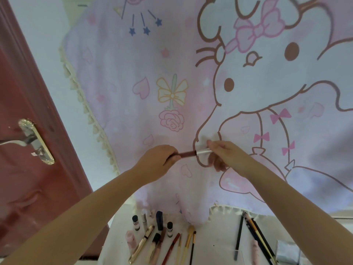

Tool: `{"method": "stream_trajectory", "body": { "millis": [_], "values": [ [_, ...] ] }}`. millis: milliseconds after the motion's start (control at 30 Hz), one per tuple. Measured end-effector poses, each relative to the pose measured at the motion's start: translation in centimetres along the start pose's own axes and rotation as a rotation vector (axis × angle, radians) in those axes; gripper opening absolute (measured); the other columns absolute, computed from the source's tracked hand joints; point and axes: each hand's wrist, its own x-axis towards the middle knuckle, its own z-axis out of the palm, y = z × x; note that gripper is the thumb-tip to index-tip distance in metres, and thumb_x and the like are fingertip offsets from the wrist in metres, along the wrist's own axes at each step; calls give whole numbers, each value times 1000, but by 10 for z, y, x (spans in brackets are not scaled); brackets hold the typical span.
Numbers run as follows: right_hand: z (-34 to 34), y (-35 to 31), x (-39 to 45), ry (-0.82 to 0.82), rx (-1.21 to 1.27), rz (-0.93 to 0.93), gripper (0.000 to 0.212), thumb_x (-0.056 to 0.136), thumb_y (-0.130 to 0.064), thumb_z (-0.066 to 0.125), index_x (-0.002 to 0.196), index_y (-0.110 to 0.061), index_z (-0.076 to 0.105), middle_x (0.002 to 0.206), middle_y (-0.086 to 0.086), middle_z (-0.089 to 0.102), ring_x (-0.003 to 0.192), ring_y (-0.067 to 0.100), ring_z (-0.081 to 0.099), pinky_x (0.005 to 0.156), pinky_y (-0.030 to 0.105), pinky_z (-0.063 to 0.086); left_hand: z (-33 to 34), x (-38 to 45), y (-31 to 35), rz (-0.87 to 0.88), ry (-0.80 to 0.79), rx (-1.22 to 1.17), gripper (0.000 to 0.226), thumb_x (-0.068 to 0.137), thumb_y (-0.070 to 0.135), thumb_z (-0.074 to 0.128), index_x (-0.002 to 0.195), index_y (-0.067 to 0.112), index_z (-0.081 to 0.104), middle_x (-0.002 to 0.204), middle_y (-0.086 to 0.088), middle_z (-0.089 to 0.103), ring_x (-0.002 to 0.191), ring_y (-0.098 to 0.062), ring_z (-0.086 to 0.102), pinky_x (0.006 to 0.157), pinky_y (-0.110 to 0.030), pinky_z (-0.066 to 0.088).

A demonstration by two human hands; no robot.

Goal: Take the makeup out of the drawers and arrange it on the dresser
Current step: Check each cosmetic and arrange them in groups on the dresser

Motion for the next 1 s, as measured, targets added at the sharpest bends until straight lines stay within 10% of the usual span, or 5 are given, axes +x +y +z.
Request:
{"method": "stream_trajectory", "body": {
  "millis": [200,433,633,833,1000],
  "values": [
    [0,-8,3,65,93,-171,33,83,11,52,84,-22,60,69,-2,60,58,9,56,45,15,45,-24,8,-4,45,27,-10,23,93,17,46,93,0,60,73,4,47,62,-8,38,60,-14,32],
    [-6,-34,18,113,67,-150,33,92,-32,46,69,-13,59,38,-6,50,31,7,38,34,16,29,-52,25,0,59,109,7,21,92,14,48,93,-3,62,76,-7,55,70,-17,45,59,-21,28],
    [-17,-53,22,55,180,-302,38,85,14,43,90,-20,59,72,-1,62,57,3,61,47,16,47,-67,34,4,11,138,-14,23,94,15,45,95,-1,62,73,-5,51,69,-19,46,58,-24,28],
    [-13,-65,19,58,14,-230,21,91,-18,50,71,-18,57,50,-2,56,35,6,46,34,15,33,-74,33,9,72,124,28,23,93,15,45,94,-1,62,74,0,49,68,-16,44,58,-22,26],
    [-10,-57,15,85,85,-353,32,83,10,51,80,-21,59,67,-2,58,57,8,56,46,15,46,-73,24,7,70,133,-14,23,94,14,45,94,-2,62,73,-2,50,67,-16,44,56,-19,27]
  ]
}}
